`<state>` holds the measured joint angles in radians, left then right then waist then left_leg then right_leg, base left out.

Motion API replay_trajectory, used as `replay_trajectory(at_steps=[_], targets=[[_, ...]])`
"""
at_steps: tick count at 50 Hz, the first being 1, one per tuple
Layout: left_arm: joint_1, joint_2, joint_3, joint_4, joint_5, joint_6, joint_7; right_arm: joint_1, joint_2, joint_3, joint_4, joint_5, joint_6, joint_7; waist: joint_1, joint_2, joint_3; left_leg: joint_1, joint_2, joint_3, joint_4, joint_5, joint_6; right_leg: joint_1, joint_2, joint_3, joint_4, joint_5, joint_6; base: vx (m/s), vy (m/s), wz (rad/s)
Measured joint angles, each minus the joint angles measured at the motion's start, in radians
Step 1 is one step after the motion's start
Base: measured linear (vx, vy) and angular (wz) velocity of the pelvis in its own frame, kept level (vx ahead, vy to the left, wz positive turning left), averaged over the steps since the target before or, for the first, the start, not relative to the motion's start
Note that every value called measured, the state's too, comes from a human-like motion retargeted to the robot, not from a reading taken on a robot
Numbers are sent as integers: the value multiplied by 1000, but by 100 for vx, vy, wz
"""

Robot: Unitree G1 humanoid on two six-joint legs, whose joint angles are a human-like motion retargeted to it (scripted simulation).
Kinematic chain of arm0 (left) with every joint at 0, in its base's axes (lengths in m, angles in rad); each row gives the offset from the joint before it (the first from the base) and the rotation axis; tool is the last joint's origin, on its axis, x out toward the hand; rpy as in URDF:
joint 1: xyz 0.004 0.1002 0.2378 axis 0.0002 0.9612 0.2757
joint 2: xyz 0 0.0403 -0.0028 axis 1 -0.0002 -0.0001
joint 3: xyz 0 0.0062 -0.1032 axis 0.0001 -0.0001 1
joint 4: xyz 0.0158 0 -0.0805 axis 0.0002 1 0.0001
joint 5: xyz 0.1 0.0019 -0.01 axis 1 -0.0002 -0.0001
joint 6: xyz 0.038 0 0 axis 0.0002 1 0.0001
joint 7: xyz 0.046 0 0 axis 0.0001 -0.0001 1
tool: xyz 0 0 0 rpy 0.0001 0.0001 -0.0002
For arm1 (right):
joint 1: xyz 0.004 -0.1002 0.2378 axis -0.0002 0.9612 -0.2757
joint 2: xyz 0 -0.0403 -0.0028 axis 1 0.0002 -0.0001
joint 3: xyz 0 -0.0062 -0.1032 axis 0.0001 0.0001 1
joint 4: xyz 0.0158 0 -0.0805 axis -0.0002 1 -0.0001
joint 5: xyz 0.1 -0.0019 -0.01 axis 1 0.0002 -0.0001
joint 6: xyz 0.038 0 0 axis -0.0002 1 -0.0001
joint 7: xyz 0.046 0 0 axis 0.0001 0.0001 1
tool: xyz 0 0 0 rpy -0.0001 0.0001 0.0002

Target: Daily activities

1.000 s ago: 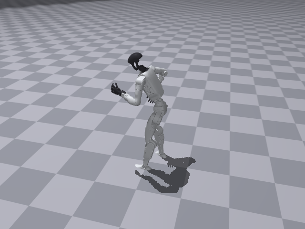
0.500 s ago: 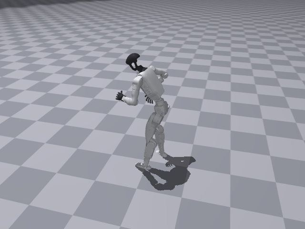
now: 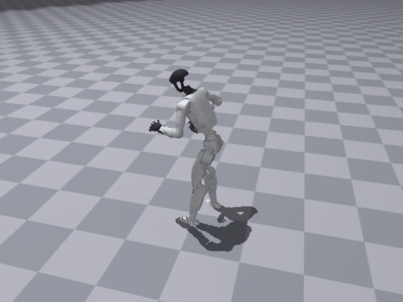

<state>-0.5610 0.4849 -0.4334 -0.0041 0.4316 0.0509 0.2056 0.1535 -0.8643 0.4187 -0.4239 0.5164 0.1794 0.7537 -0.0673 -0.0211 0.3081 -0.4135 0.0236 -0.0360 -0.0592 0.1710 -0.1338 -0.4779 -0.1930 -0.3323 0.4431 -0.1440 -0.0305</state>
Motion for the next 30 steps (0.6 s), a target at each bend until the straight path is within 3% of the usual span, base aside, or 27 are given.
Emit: replay_trajectory(at_steps=[15, 30], targets=[[248, -120, -214, 763, -48, 41, -153, -578, 490, 108, -347, 218, -88, -162, -61, 53, -32, 5, 31, 42, 43, -24, -1, 21, 45, 58, -42, 17, -23, 0, -1, -9], [227, -160, -213, 932, -21, 35, -138, -682, 595, 193, -369, 195, -49, -122, -31, 25, -13, -55, 44, 35, 163, -85, -8, 27, 63, 61, -64, 17, -27, 0, 0, 0]])
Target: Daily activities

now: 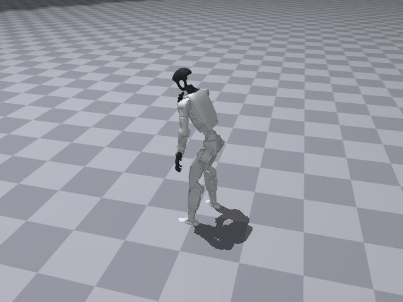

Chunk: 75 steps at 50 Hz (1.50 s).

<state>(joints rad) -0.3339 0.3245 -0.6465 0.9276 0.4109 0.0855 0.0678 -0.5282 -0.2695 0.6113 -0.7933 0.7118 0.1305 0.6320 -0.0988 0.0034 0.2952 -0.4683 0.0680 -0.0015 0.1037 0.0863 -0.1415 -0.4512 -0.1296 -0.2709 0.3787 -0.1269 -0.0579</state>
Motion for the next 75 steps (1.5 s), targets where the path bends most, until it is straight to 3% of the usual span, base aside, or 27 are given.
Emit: replay_trajectory(at_steps=[15, 35, 62, 75], targets=[[4, 14, -2, 7, -16, -10, -20, -77, 89, 37, 14, -60, 4, -1, 10, -21, -7, -49, 13, 9, 72, -44, 2, -20, 13, 16, -4, 1, 4, 0, 0, 0], [24, 18, -58, 10, 73, 0, -11, -222, 135, -22, 53, -203, -17, -58, 25, -8, -81, -58, 25, 18, 118, -80, 6, -17, 26, 34, -9, -1, 11, 0, 0, 0], [21, 56, -67, -12, 204, 3, 40, -300, 42, -7, 80, -381, -5, -20, 49, -22, -139, -55, 19, 5, 172, -114, 13, 5, 18, 29, 25, -41, -2, 0, 0, 0], [-4, 94, -92, -14, 243, -14, -1, -350, 38, 19, 77, -388, -28, 0, 8, -25, -121, -81, 20, -10, 171, -110, 10, -23, 22, 27, 41, -43, -11, 0, 0, 0]])
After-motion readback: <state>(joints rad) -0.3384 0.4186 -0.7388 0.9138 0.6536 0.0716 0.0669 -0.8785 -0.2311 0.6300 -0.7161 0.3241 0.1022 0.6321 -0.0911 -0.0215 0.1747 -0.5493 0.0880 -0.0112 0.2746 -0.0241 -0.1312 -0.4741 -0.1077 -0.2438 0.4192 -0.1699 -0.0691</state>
